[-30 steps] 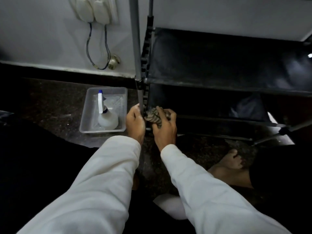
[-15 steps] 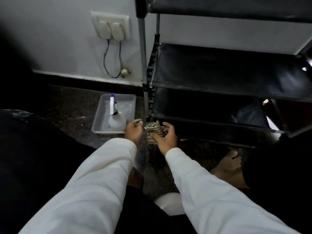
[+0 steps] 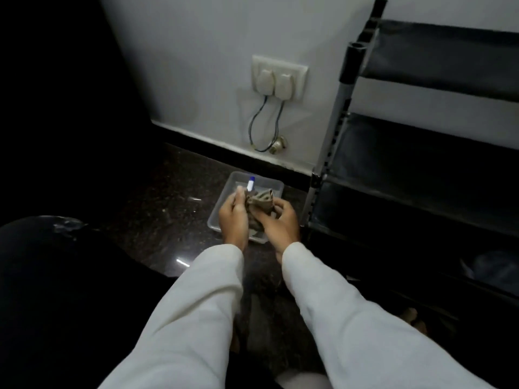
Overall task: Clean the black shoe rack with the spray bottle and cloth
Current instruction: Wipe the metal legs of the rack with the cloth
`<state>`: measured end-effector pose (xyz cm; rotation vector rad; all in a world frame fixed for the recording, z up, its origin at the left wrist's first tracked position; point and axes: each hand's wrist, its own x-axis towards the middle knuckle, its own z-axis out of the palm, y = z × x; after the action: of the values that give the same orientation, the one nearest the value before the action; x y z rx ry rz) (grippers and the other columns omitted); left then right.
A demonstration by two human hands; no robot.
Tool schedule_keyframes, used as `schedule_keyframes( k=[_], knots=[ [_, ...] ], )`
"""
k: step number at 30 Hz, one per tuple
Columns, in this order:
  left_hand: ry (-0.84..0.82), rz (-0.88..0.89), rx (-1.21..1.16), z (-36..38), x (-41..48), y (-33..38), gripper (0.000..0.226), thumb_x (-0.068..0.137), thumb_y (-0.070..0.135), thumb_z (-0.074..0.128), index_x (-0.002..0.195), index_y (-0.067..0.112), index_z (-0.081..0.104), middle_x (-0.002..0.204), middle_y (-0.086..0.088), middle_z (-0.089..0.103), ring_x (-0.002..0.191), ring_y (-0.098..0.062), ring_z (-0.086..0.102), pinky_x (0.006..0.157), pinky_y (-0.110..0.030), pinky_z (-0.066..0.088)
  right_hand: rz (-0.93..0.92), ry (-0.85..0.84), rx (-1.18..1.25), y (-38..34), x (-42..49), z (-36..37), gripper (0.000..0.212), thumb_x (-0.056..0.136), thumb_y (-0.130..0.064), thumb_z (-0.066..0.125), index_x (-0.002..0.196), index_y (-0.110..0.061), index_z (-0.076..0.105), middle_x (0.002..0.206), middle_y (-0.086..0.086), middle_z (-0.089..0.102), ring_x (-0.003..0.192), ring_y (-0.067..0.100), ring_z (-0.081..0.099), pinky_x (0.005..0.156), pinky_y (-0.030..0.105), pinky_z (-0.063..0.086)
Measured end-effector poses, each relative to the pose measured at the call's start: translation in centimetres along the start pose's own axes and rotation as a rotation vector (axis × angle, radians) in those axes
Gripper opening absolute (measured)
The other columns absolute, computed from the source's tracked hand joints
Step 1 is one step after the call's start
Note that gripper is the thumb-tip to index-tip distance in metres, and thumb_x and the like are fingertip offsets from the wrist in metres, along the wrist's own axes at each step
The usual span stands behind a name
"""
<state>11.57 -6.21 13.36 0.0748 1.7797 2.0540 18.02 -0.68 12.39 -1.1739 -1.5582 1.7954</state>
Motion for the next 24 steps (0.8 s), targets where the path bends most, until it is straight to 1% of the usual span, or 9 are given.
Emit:
schedule_keyframes(
  k=[2, 4, 6, 9, 13, 17, 21, 23, 24],
  knots=[
    [0.004, 0.014, 0.015, 0.5, 2.0, 1.8, 0.033, 0.101, 0.032, 0.051, 0.103, 0.004, 0.068, 0.104, -0.021, 0.070, 0.094, -0.027, 0.065, 0.094, -0.050, 0.051, 0.009, 0.045, 0.038, -2.1, 1.7, 1.4, 0.050, 0.078, -0.028, 0.084, 0.120, -0.013, 0.064, 0.117, 0.002, 0.069, 0.105, 0.015, 0.066, 0.095, 0.031, 0.054],
    [-0.053, -0.022, 0.007, 0.9, 4.5, 3.5, 0.037, 0.104, 0.027, 0.045, 0.107, -0.005, 0.064, 0.109, -0.031, 0.066, 0.094, -0.030, 0.063, 0.093, -0.051, 0.051, -0.019, 0.051, 0.105, -4.0, 3.8, 2.5, 0.037, 0.081, -0.027, 0.082, 0.111, -0.009, 0.070, 0.108, 0.007, 0.074, 0.087, 0.009, 0.071, 0.079, 0.020, 0.057],
    [-0.126, -0.061, 0.017, 1.5, 7.1, 4.9, 0.036, 0.106, 0.022, 0.039, 0.105, -0.002, 0.066, 0.104, -0.026, 0.069, 0.089, -0.027, 0.067, 0.082, -0.039, 0.059, -0.044, 0.094, 0.072, -5.6, 6.2, 3.4, 0.025, 0.085, -0.034, 0.078, 0.097, -0.013, 0.074, 0.096, 0.003, 0.076, 0.076, 0.004, 0.070, 0.069, 0.016, 0.056],
    [-0.212, -0.121, 0.028, 2.5, 10.9, 6.2, 0.038, 0.106, 0.020, 0.035, 0.111, 0.000, 0.067, 0.099, -0.014, 0.072, 0.070, -0.010, 0.070, 0.055, -0.017, 0.054, -0.009, 0.144, -0.002, -6.8, 10.2, 4.8, 0.032, 0.089, -0.045, 0.070, 0.086, -0.013, 0.073, 0.092, 0.004, 0.075, 0.088, 0.018, 0.070, 0.081, 0.032, 0.057],
    [-0.273, -0.164, 0.049, 4.3, 15.0, 6.1, 0.040, 0.107, 0.020, 0.032, 0.116, -0.004, 0.063, 0.086, -0.010, 0.069, 0.055, -0.005, 0.068, 0.051, -0.017, 0.053, -0.003, 0.254, -0.031, -7.3, 15.4, 6.2, 0.028, 0.089, -0.036, 0.072, 0.099, -0.010, 0.075, 0.099, 0.006, 0.075, 0.091, 0.019, 0.070, 0.080, 0.028, 0.056],
    [-0.309, -0.212, 0.105, 5.0, 18.5, 2.9, 0.044, 0.108, 0.028, 0.028, 0.106, 0.006, 0.066, 0.096, -0.010, 0.069, 0.077, -0.014, 0.065, 0.061, -0.020, 0.050, 0.034, 0.305, -0.076, -5.2, 19.6, 7.0, 0.027, 0.085, -0.027, 0.078, 0.102, -0.007, 0.076, 0.098, 0.009, 0.076, 0.089, 0.020, 0.072, 0.083, 0.033, 0.060],
    [-0.305, -0.309, 0.127, 5.0, 21.3, -1.7, 0.057, 0.109, 0.033, 0.022, 0.126, -0.005, 0.060, 0.120, -0.022, 0.065, 0.111, -0.030, 0.064, 0.054, -0.011, 0.049, 0.126, 0.293, -0.154, -0.9, 22.6, 6.6, 0.023, 0.085, -0.020, 0.076, 0.106, -0.013, 0.077, 0.100, 0.003, 0.076, 0.092, 0.018, 0.070, 0.085, 0.029, 0.059],
    [-0.296, -0.356, 0.112, 5.1, 22.3, -3.5, 0.063, 0.109, 0.036, 0.018, 0.127, -0.008, 0.058, 0.125, -0.027, 0.062, 0.119, -0.035, 0.060, 0.063, -0.011, 0.050, 0.181, 0.258, -0.158, 1.6, 23.7, 6.3, 0.019, 0.085, -0.016, 0.074, 0.104, -0.011, 0.077, 0.099, 0.005, 0.076, 0.091, 0.019, 0.071, 0.085, 0.029, 0.059],
    [-0.289, -0.378, 0.088, 5.1, 22.8, -4.3, 0.065, 0.109, 0.036, 0.016, 0.128, -0.010, 0.057, 0.127, -0.029, 0.060, 0.121, -0.038, 0.058, 0.074, -0.017, 0.053, 0.211, 0.224, -0.141, 2.7, 24.1, 6.3, 0.018, 0.086, -0.013, 0.074, 0.103, -0.008, 0.076, 0.100, 0.009, 0.076, 0.093, 0.022, 0.072, 0.088, 0.034, 0.059]
  ],
)
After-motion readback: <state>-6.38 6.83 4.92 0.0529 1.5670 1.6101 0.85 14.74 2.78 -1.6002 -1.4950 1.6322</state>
